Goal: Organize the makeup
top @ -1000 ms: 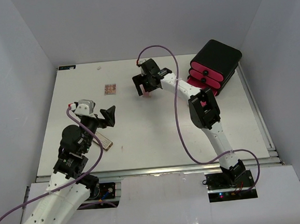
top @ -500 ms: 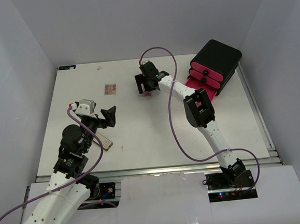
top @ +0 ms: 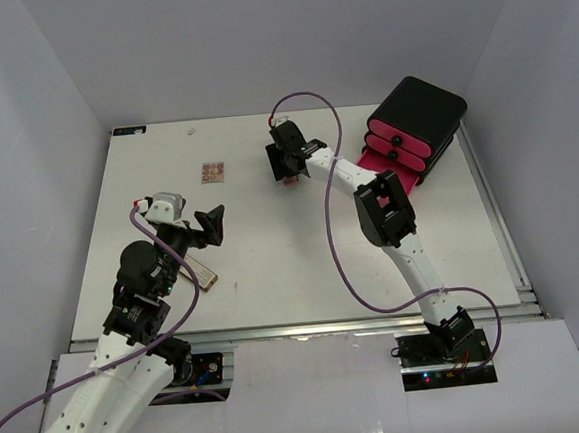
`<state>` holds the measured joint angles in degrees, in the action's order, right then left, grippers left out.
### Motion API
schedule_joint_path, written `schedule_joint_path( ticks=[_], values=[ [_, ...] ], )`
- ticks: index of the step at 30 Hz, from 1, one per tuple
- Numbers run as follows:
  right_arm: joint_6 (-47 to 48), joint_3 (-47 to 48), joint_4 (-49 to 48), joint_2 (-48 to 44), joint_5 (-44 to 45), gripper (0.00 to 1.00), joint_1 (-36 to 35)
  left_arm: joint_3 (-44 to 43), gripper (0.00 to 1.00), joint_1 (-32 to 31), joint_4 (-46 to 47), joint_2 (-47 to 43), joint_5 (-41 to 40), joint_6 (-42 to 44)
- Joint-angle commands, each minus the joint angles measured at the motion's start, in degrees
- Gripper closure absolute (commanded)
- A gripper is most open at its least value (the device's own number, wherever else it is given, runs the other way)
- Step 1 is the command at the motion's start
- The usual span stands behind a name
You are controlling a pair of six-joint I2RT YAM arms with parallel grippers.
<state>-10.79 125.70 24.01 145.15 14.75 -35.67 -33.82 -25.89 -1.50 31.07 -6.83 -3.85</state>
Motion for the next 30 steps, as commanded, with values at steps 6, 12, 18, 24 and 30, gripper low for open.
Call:
schedule_joint_path(
  ticks=[6, 12, 18, 24, 30],
  values=[
    [10.0, -17.2, -4.7, -11.0, -2.9, 0.66, 1.2, -0.8, 0.02, -0.1, -0.4, 0.0, 0.5, 0.3],
    [19.9, -28.9, -9.0, -25.2, -13.9, 0.79, 2.2, -0.7, 0.02, -0.1, -0.6, 0.3, 0.2, 0.3],
    [29.1, -42.1, -9.2, -42.2, -29.0, 0.83, 5.0, -0.7, 0.02, -0.1, -0.7, 0.7, 0.0, 0.2],
    [40.5, -53.1, -5.8, -54.0, -37.1, 0.77, 14.6, -0.7, 0.02, -0.1, -0.9, 0.9, 0.7, 0.0],
    [48.3, -55.7, -1.3, -55.2, -39.1, 0.74, 26.2, -0.8, 0.02, -0.1, -0.9, 1.2, 1.4, -0.1]
  ],
)
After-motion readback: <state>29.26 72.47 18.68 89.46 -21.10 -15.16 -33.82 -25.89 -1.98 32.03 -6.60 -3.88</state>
